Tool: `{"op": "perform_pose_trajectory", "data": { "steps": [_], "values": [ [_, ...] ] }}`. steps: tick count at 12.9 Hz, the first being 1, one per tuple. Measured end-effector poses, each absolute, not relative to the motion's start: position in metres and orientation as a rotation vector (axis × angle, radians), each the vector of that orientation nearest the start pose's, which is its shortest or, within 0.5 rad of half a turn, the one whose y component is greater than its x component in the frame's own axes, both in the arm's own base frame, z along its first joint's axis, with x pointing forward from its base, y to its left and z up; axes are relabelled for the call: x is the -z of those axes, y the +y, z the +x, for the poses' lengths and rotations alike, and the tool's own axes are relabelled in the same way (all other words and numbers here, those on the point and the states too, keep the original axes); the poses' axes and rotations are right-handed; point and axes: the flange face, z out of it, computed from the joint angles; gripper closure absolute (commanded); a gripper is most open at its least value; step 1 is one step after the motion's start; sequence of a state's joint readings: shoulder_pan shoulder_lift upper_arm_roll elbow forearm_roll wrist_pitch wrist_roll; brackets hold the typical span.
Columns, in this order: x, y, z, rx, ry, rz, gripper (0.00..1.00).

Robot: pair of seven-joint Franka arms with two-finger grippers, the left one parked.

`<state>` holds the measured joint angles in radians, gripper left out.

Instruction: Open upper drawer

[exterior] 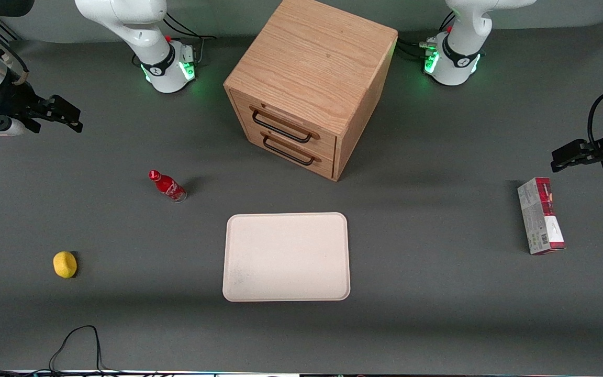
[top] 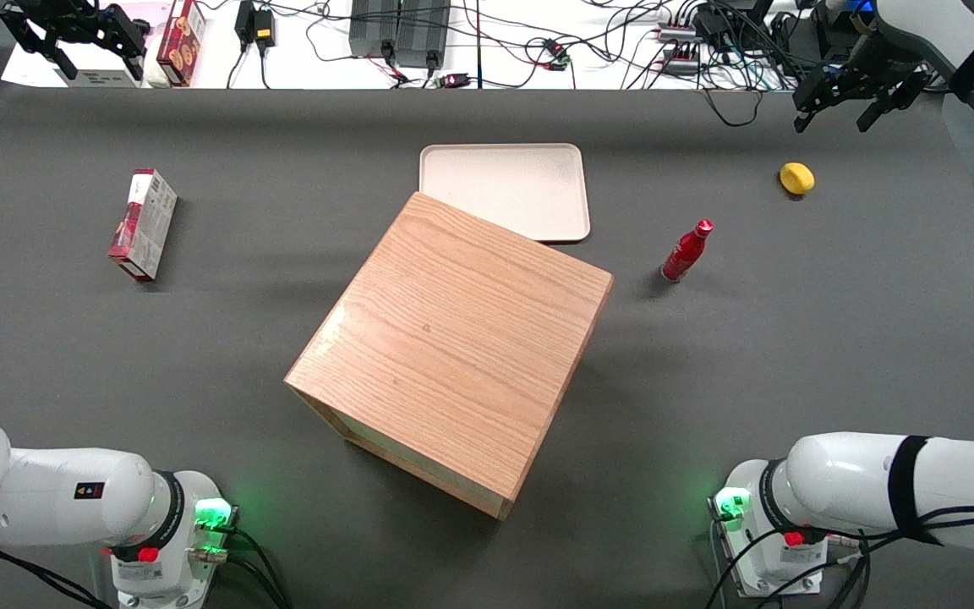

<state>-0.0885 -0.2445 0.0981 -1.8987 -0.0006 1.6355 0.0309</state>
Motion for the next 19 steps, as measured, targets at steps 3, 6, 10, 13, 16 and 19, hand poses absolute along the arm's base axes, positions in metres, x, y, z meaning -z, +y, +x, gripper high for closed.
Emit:
{"op": "perform_pose_trajectory", "data": {
  "steps": [3,6,10,13,16,19],
  "values": [
    [-0.600,0.011,0.480,-0.031,0.034,-3.167,0.00],
    [-0.597,0.023,0.498,-0.024,-0.004,-3.164,0.00],
    [-0.597,0.128,0.541,-0.013,-0.320,-3.143,0.00],
    [-0.588,0.215,0.541,-0.021,-0.591,-3.094,0.00],
    [-0.588,0.297,0.508,-0.031,-0.834,-3.004,0.00],
    [-0.585,0.351,0.469,-0.134,-1.016,-2.858,0.00]
  ]
}}
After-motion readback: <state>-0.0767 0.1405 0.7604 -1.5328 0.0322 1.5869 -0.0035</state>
